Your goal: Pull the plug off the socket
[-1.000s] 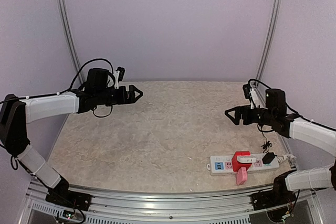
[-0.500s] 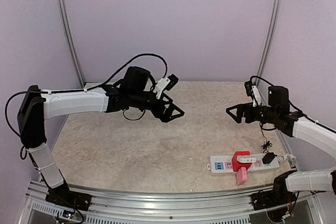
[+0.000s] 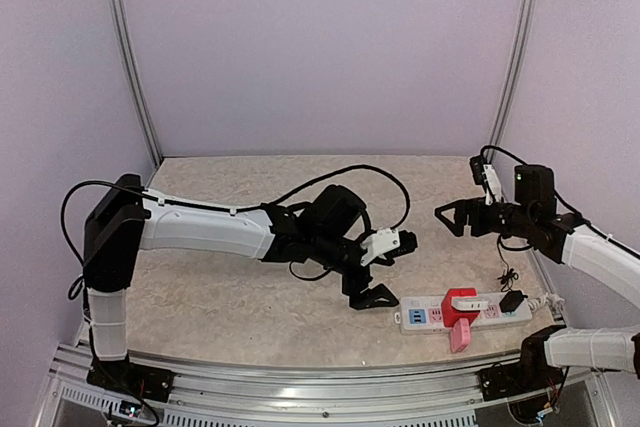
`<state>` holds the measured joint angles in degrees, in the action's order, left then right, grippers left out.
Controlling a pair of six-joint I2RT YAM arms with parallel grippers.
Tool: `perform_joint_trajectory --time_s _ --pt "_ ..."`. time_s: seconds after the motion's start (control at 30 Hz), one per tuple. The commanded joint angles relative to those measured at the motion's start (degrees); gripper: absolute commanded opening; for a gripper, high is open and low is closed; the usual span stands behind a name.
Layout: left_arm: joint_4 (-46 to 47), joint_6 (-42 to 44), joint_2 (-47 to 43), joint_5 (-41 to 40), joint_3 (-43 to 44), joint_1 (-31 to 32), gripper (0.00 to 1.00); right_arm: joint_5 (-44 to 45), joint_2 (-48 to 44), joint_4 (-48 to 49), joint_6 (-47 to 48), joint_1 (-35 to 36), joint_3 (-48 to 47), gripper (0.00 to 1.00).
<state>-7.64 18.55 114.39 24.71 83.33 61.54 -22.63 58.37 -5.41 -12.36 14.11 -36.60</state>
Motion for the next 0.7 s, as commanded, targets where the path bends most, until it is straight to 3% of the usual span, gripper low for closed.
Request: perform_joint_trajectory --time_s 0.0,0.67 --pt "-1.42 4.46 4.76 0.18 5.04 2.58 0.99 2.50 -1.16 -3.25 0.46 0.24 -1.52 1.00" --pt "-1.91 4.79 16.26 -6.31 11.36 6.40 0.99 5.34 0.76 -4.64 0.33 -0.74 -3.48 1.00"
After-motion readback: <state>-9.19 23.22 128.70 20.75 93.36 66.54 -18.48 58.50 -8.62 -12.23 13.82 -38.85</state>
